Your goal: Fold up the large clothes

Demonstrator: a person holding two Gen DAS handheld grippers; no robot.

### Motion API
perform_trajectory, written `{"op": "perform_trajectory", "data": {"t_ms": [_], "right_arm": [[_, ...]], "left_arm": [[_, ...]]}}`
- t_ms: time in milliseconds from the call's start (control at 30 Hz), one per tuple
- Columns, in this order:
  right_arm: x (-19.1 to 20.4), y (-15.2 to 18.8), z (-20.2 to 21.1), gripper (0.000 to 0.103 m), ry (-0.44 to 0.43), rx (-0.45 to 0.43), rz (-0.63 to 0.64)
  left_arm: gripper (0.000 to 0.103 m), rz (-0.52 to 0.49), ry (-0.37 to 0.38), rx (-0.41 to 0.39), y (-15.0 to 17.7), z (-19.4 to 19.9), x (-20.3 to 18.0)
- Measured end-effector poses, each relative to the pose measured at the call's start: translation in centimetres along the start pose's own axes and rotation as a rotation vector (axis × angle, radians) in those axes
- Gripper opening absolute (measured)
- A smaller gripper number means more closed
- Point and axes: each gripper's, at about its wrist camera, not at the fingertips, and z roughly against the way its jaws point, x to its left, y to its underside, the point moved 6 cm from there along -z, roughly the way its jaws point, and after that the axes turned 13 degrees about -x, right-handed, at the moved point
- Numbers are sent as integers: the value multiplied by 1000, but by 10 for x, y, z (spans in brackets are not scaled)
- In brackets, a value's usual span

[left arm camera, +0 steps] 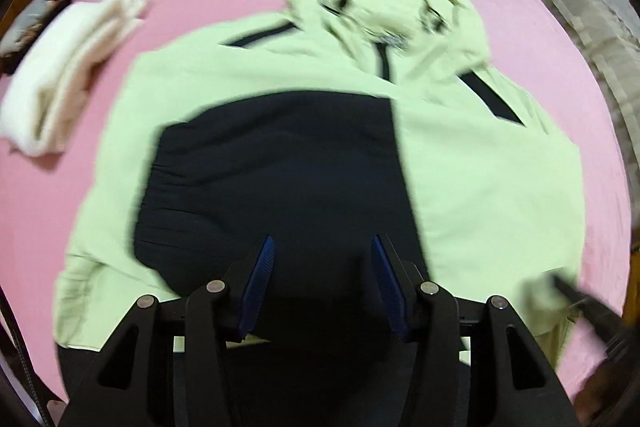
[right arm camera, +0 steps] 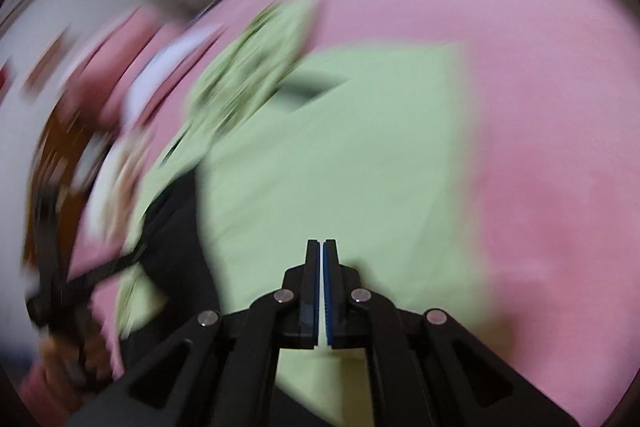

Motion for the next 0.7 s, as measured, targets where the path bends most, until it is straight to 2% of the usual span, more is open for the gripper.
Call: {"op": "perform_trajectory", "data": {"t_ms": [100,200,267,300,367,400,433,467,533,567,633,700], "right_arm": [[36,23,-47,0,-101,143,109],[40,18,-74,0,-79,169,178],[27,-1,-83,0,-48,122,176],[13,-15,-84,0,-19,87,163],[-27,-43,-80,0,73,7,118],[-53,-59,-75,0,92,-36,59],[-66,-66,-71,0,50,-46,-1],[-85,-73,-66,0,91,-61,-43],[-109,-84,-51,0,192,-117,-11],[-120,-87,-44,0,270,-144,9],[-137,-87,-37,0,342,-161,-1],[-149,-85,-35,0,349,-170,-54]], "left_arm": [[50,-19,-35,27,0,-22,-17],[50,19,-80,21,-10,-44,-7],[50,56,-96,-2,-21,-52,4],[50,67,-130,-16,-27,-54,13],[50,80,-225,-31,-36,-60,36],[50,96,-235,-29,-38,-62,44],[50,130,-226,-29,-37,-65,53],[50,173,-203,-33,-37,-66,61],[50,241,-145,-37,-36,-67,71],[50,256,-129,-37,-35,-69,74],[50,266,-118,-25,-33,-74,75],[50,226,-131,-3,-32,-83,76]]}}
